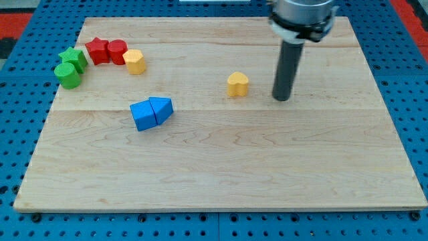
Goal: Move the yellow heart bottom right to the yellow hexagon
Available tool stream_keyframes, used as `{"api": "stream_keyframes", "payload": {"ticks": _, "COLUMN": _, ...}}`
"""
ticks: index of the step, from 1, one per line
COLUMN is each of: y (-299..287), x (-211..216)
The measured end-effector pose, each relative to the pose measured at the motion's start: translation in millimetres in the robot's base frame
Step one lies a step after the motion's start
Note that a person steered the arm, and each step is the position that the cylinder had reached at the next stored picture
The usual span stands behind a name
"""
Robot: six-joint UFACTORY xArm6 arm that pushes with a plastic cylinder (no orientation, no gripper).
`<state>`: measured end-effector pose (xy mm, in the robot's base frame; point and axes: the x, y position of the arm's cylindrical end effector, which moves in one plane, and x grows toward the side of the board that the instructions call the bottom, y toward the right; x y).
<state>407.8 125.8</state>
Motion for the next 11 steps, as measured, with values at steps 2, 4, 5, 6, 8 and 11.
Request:
{"api": "stream_keyframes", "payload": {"ticks": 2, "y": -110, "x": -20}}
{"api": "stream_keyframes", "payload": {"ticks": 4, "y": -166, "x": -30}}
{"api": "stream_keyframes", "payload": {"ticks": 5, "y": -164, "x": -46}}
{"api": "stream_keyframes", "payload": {"ticks": 6, "y": -205, "x": -49}}
{"api": "stream_keyframes", "payload": {"ticks": 8, "y": -191, "x": -32}}
{"api": "stream_keyframes", "payload": {"ticks": 11, "y": -220, "x": -1}}
